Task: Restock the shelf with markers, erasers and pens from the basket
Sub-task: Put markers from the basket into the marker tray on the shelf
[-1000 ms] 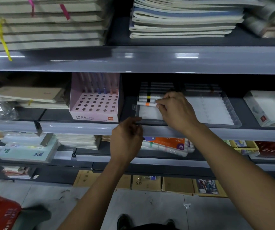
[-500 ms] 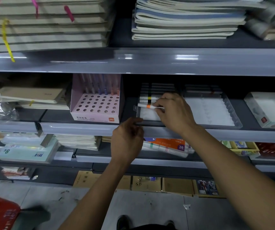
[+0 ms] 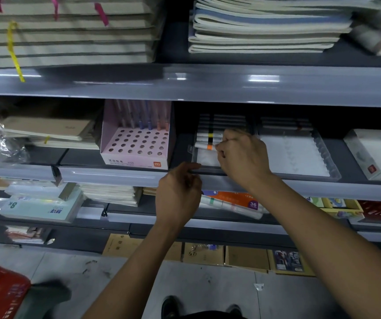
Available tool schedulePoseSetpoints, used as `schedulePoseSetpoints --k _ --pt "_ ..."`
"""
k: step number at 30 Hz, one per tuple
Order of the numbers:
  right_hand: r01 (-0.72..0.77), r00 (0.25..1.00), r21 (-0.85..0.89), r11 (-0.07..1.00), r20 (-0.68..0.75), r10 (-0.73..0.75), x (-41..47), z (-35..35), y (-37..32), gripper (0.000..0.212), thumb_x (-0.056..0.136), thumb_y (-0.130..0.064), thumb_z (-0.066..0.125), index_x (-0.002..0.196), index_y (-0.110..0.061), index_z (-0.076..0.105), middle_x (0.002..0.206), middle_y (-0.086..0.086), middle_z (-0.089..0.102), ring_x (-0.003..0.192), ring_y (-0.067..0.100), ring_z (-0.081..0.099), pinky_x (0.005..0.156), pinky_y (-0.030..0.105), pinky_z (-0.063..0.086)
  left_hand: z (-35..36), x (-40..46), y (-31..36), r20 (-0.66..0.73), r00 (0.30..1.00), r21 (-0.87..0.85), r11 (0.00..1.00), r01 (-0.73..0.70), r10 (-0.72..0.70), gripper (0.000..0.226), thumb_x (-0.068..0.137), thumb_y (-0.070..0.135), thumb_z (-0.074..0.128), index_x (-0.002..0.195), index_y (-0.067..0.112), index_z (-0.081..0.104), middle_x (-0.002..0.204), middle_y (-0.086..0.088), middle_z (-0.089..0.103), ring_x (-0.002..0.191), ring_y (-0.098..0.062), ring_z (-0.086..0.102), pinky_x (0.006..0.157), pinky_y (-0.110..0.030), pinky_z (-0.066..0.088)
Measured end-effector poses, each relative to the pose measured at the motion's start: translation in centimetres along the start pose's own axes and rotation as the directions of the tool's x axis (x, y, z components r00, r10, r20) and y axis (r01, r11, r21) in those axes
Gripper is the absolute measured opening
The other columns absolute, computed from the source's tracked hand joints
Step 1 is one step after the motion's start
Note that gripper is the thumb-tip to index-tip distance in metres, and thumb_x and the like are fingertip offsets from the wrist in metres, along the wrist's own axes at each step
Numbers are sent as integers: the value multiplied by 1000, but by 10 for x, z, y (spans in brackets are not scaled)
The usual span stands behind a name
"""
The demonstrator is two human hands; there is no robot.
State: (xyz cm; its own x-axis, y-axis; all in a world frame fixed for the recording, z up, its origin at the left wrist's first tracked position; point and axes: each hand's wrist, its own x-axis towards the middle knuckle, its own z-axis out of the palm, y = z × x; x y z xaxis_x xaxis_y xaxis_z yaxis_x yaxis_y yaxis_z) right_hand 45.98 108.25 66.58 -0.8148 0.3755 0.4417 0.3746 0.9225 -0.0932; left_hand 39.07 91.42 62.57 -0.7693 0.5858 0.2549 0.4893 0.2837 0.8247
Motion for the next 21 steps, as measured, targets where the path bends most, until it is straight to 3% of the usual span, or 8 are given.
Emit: schedulePoseSetpoints --k 7,12,15,21 --pt "-28 998 -25 999 49 29 -3 3 2 11 87 -4 70 84 -7 81 88 8 68 82 29 65 67 43 59 1 1 0 -5 1000 -17 999 29 -29 24 97 10 65 115 23 76 68 12 71 64 -4 67 55 -10 45" --pt "-15 991 -74 997 131 25 -1 -1 2 16 88 -5 68 95 -12 82 97 4 69 91 25 64 72 41 59 2 0 0 -4 1000 -11 1000 29 -29 25 98 10 64 117 23 75 68 11 71 65 -4 67 55 -11 45" --pt "-43 988 -84 996 147 55 -3 -3 -3 17 92 -13 63 96 -12 80 100 2 66 96 23 62 74 39 59 3 -1 0 0 1000 2 1000 31 -31 25 99 11 64 118 23 74 69 11 71 66 -4 68 58 -16 51" --pt "-96 988 -112 989 108 108 -24 -3 -13 45 104 -39 38 111 -15 75 111 0 64 110 21 55 80 36 53 3 -2 3 -8 1000 39 999 28 -27 28 97 11 64 120 23 73 71 11 70 66 -6 67 59 -27 55"
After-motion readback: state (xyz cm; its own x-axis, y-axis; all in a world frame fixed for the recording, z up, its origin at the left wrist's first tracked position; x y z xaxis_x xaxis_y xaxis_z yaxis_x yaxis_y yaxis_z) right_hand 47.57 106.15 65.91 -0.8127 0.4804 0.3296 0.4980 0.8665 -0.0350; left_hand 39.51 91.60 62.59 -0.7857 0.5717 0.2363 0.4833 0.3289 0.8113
